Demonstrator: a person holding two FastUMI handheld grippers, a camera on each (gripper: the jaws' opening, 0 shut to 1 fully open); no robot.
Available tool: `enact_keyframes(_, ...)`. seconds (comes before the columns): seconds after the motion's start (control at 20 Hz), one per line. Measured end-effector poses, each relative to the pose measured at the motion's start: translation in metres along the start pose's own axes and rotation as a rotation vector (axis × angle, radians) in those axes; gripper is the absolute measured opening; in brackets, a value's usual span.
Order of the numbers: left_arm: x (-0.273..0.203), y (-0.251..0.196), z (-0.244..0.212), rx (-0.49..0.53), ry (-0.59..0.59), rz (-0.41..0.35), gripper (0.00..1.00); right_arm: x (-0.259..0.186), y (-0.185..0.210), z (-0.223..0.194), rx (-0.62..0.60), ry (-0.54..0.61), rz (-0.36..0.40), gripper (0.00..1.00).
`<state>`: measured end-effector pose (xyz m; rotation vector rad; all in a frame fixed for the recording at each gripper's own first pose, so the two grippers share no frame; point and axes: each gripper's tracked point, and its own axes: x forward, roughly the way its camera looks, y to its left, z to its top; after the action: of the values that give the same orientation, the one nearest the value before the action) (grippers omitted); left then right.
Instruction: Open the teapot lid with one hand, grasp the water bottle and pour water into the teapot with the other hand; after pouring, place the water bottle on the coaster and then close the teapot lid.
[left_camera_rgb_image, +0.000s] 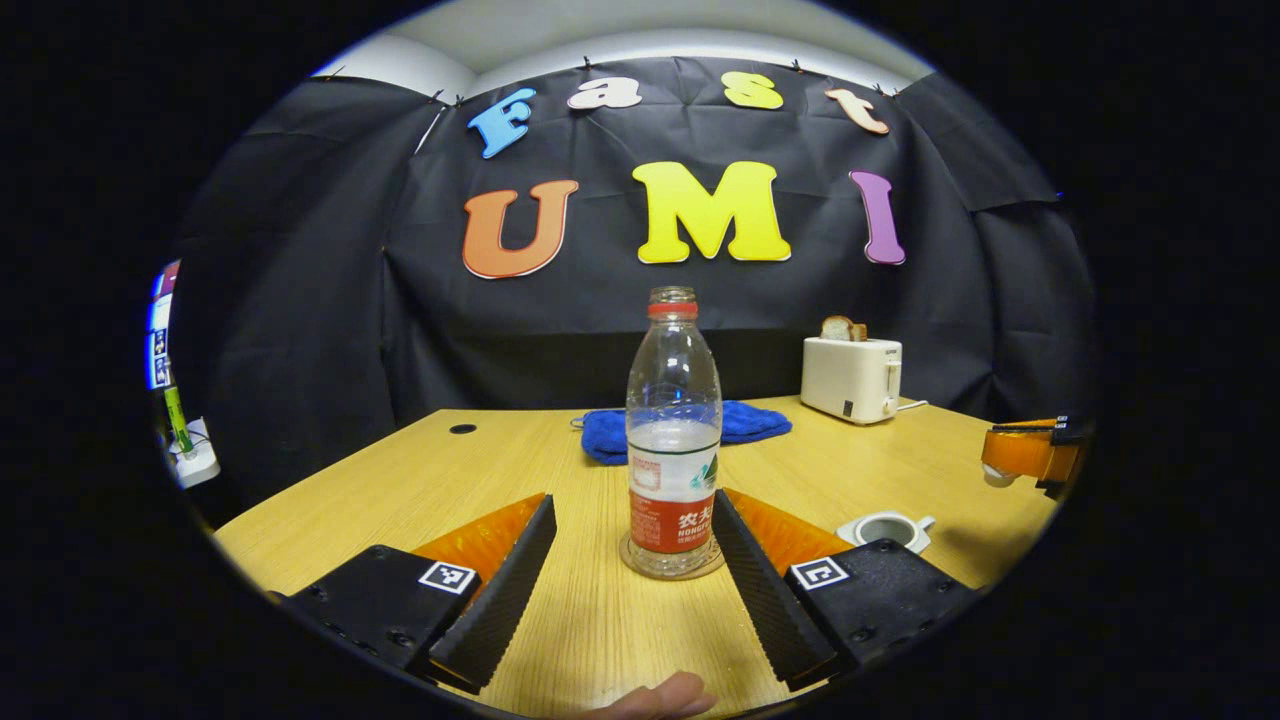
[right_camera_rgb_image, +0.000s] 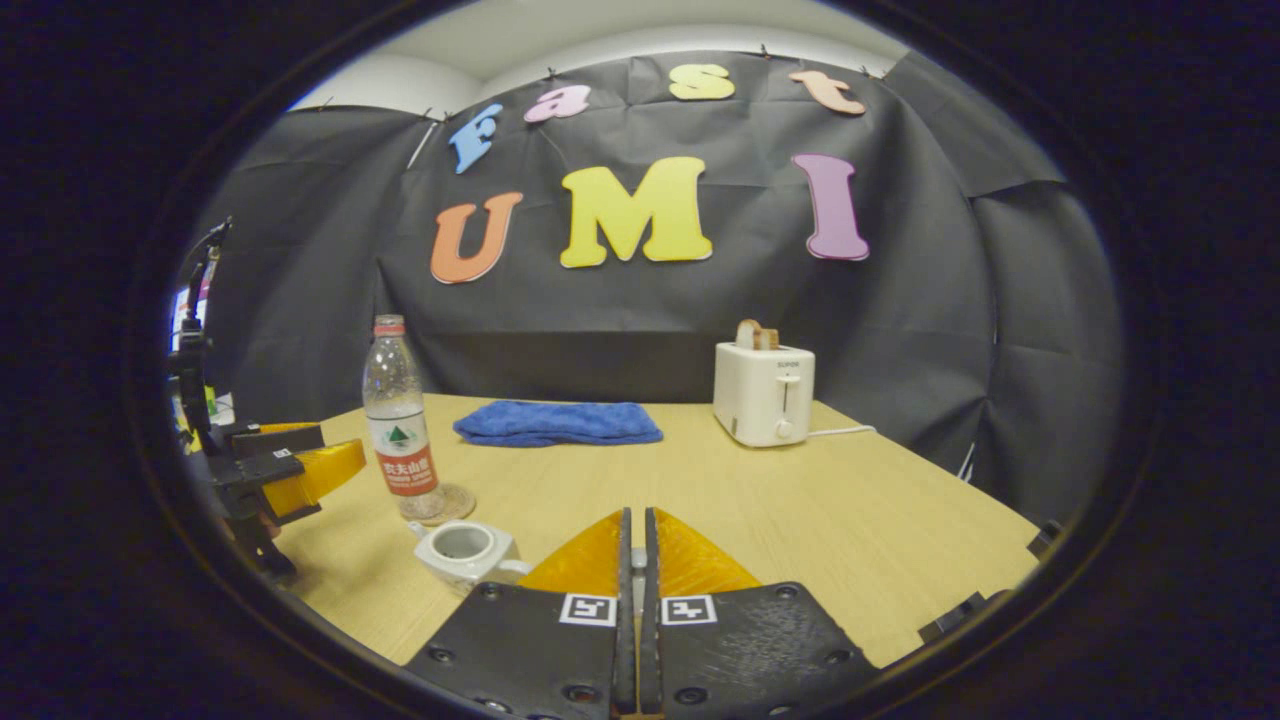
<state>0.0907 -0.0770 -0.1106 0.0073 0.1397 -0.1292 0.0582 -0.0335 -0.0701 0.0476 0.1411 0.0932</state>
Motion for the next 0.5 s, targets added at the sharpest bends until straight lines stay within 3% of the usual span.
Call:
enact_keyframes(0.2,-0.019,-0.005,0.007,0.041,0.021,-0.02,0.98,0.006,0.032,0.006,-0.024,-0.005,0.077,0.03)
enact_keyframes(0.3,-0.028,0.006,0.015,0.07,0.029,0.011,0.98,0.011,0.048,0.002,-0.019,0.015,0.12,0.02)
enact_keyframes(0.5,-0.054,0.023,0.048,0.048,0.005,-0.005,0.98,0.019,0.066,-0.007,0.007,0.068,0.17,0.02)
